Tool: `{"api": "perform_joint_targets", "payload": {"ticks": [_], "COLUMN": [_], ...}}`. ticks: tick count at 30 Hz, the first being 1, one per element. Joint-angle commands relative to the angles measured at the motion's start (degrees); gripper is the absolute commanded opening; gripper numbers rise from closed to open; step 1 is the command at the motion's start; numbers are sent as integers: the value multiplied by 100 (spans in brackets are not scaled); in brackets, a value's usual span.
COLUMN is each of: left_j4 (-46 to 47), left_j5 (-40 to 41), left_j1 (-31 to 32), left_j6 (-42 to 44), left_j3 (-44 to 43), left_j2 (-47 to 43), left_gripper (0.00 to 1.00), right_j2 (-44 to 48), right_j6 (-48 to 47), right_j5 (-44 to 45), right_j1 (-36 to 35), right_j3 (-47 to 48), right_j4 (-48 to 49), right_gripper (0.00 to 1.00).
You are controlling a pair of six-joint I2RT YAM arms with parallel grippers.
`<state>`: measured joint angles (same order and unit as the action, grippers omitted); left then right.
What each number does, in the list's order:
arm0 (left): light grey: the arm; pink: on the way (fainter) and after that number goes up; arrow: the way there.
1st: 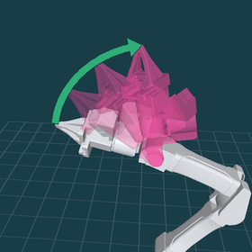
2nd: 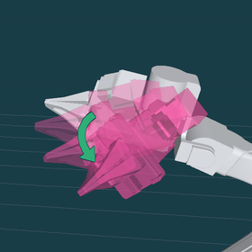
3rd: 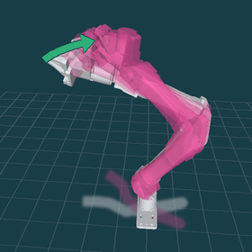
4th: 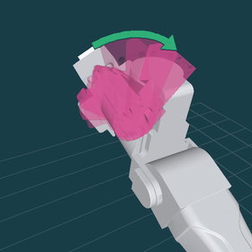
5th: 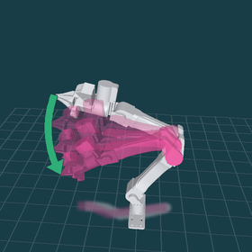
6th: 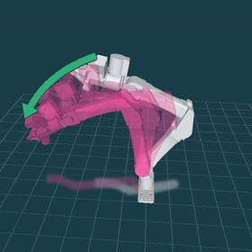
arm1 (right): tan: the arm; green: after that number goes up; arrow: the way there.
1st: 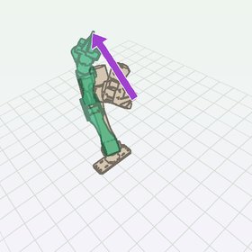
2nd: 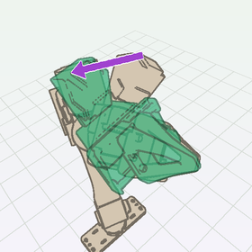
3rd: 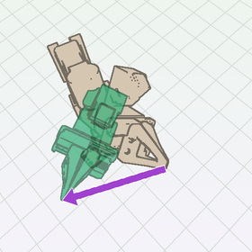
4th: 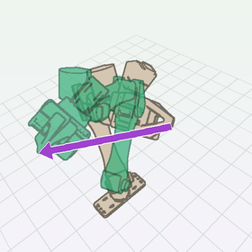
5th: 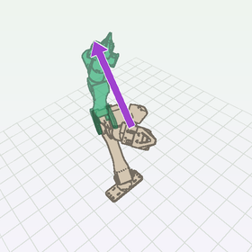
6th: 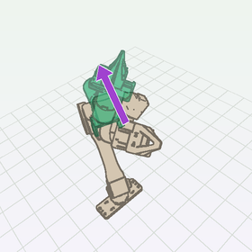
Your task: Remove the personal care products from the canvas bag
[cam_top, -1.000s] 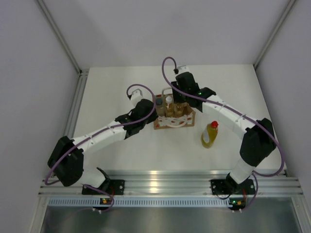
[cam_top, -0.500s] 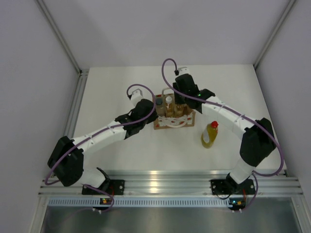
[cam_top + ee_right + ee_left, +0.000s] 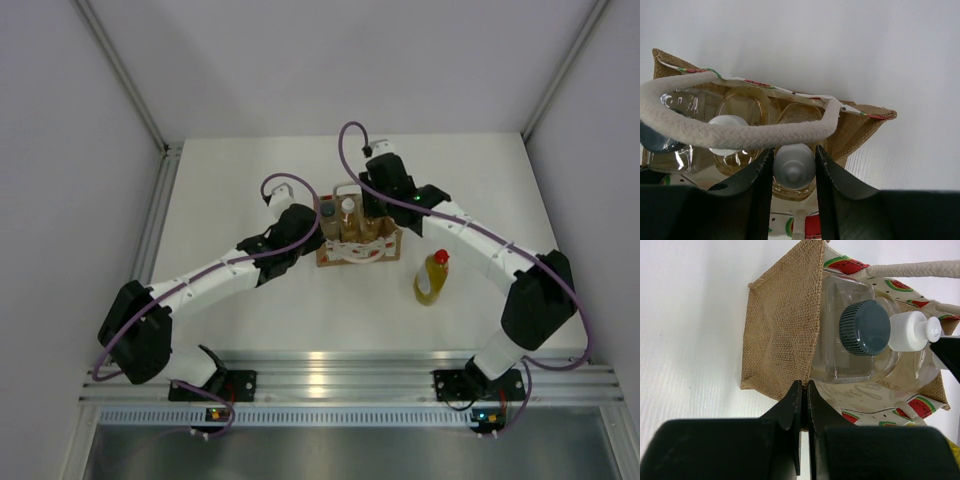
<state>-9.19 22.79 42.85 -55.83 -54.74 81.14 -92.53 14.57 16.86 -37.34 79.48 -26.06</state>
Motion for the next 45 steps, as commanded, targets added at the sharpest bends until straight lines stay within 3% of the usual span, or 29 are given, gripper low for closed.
{"api": "perform_joint_targets", "payload": {"ticks": [1, 12, 31, 37, 41, 45], "left_j4": [-162, -162, -171, -162, -162, -162], "left_j5": [-73, -90, -90, -169, -248, -257], "left_j1": [22, 22, 22, 22, 22, 22], "left_j6": [11, 2, 2, -6, -7, 2], "left_j3": [60, 7, 60, 78, 78, 34], "left_j2": [183, 226, 68, 33, 33, 94], "left_gripper": [0, 0, 0, 0, 0, 0], "right_j2": [719, 1254, 1308, 1668, 1966, 2213], "right_j6": [-50, -191, -630, -806, -631, -832], "right_j5": [1, -218, 317, 765, -126, -447], "right_j1": [-124, -133, -10, 244, 1392, 1941], "right_j3": [436, 1060, 3363, 3092, 2591, 1607], "right_j4": [295, -267, -1577, -1700, -1665, -1034], "right_gripper": [0, 0, 0, 0, 0, 0]}}
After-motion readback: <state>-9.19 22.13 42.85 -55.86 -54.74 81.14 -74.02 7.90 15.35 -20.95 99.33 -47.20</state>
